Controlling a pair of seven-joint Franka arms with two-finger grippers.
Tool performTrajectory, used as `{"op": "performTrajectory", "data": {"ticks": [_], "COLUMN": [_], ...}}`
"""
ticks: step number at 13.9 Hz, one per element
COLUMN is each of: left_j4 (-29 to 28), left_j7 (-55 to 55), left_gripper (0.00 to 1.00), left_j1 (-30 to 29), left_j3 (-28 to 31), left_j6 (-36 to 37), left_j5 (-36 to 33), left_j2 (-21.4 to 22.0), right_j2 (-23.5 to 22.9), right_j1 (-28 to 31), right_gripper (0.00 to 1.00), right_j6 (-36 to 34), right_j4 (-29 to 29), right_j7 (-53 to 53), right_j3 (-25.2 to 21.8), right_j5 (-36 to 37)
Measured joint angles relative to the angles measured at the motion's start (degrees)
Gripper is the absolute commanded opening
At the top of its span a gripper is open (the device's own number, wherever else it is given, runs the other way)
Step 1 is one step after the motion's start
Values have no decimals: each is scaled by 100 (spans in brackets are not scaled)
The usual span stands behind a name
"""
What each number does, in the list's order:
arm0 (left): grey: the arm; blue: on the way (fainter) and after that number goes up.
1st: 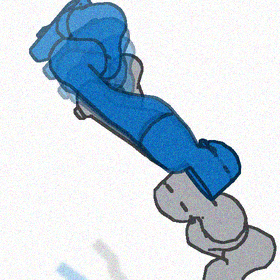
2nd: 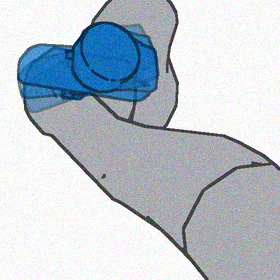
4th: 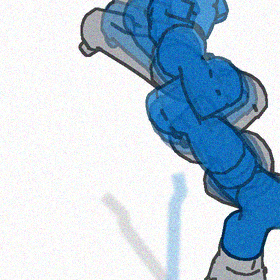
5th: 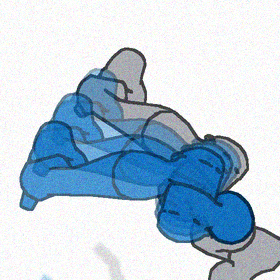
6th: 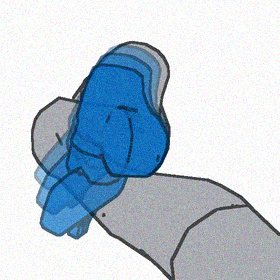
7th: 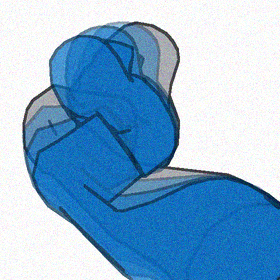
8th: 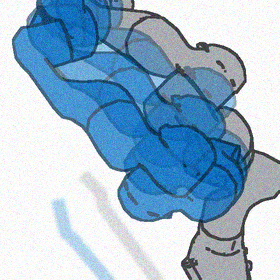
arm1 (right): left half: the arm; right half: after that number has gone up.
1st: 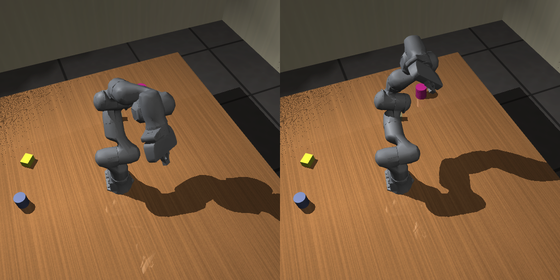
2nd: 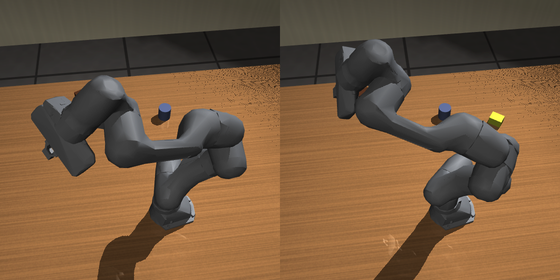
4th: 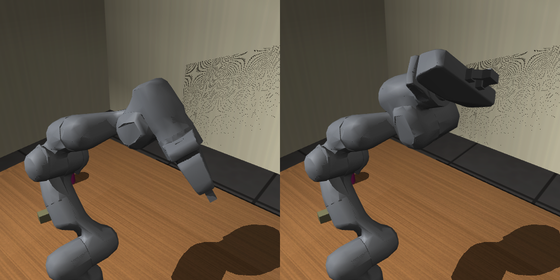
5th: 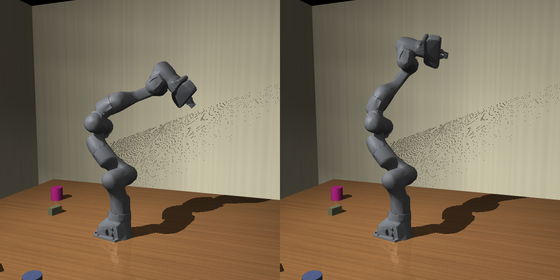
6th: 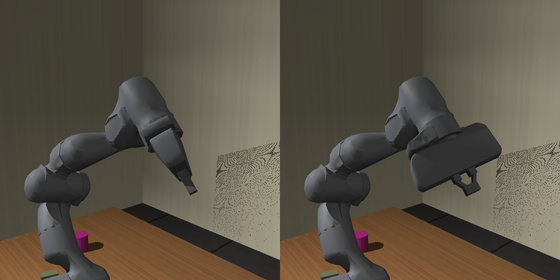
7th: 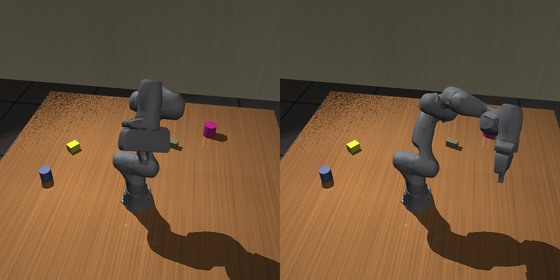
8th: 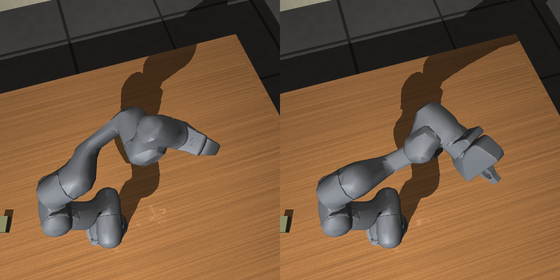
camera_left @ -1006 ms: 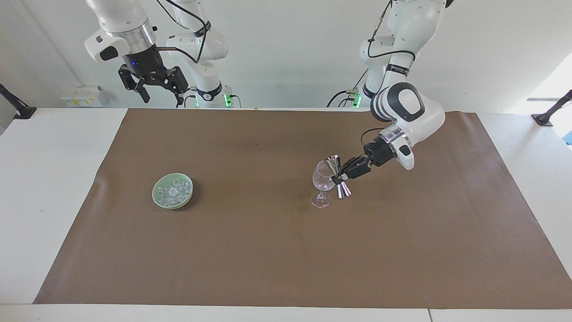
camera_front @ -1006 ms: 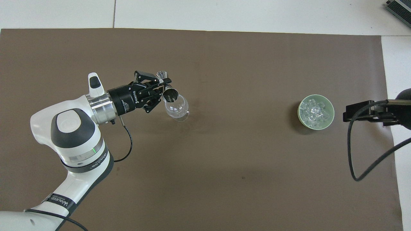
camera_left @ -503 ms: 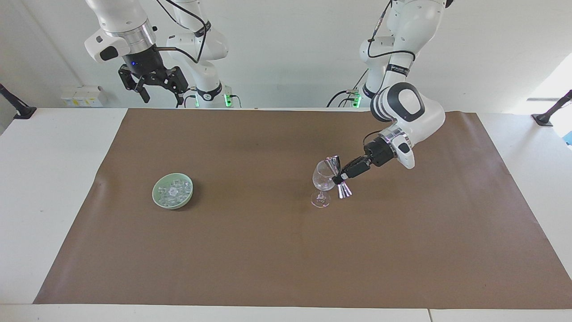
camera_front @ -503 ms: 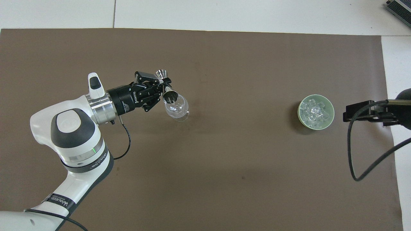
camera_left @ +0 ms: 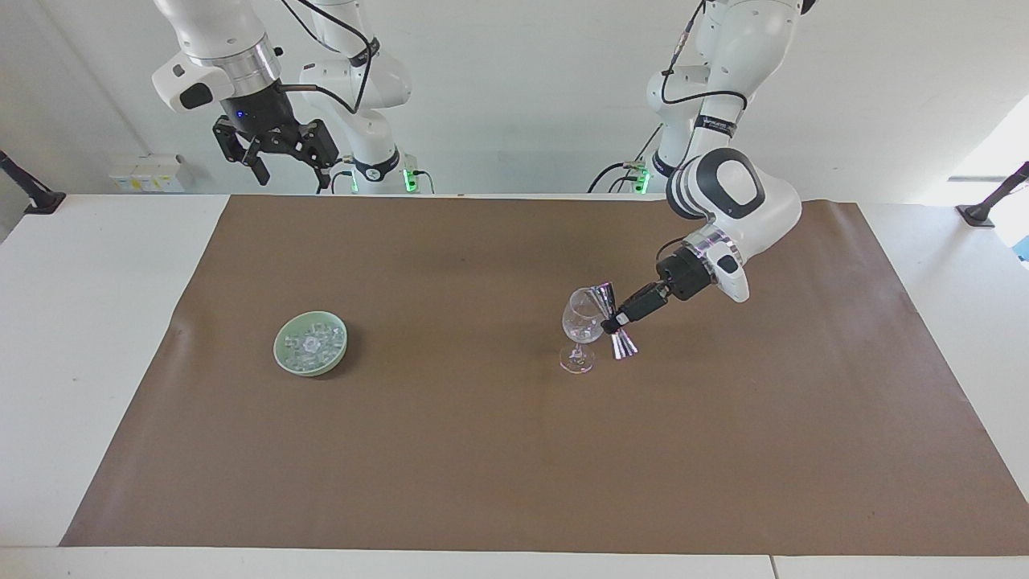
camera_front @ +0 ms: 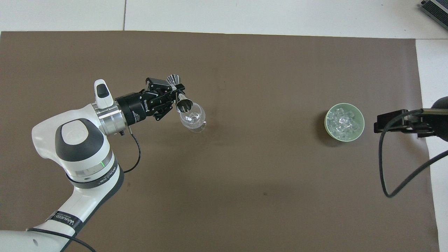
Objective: Pour wine and add ice with both arms
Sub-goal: 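Hold the jigger tipped over the glass with the left gripper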
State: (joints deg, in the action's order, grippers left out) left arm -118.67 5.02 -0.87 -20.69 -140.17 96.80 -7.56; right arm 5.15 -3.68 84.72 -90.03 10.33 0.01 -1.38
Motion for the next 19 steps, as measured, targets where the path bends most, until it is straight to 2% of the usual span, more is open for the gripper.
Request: {"op": "performTrajectory", "data": {"ticks": [19], "left_j4": [77], "left_j7": [1273], "left_gripper": [0], "left_j1": [86], "left_j3": [-10], "left_j6": [-199], "left_j5": [52], "left_j2": [0], "right_j2": [0], "right_j1": [0], "right_gripper": [100], "right_j6": [0], "right_j4": [0], "right_j7": [0], "right_j3": [0], "right_j5": [0]}}
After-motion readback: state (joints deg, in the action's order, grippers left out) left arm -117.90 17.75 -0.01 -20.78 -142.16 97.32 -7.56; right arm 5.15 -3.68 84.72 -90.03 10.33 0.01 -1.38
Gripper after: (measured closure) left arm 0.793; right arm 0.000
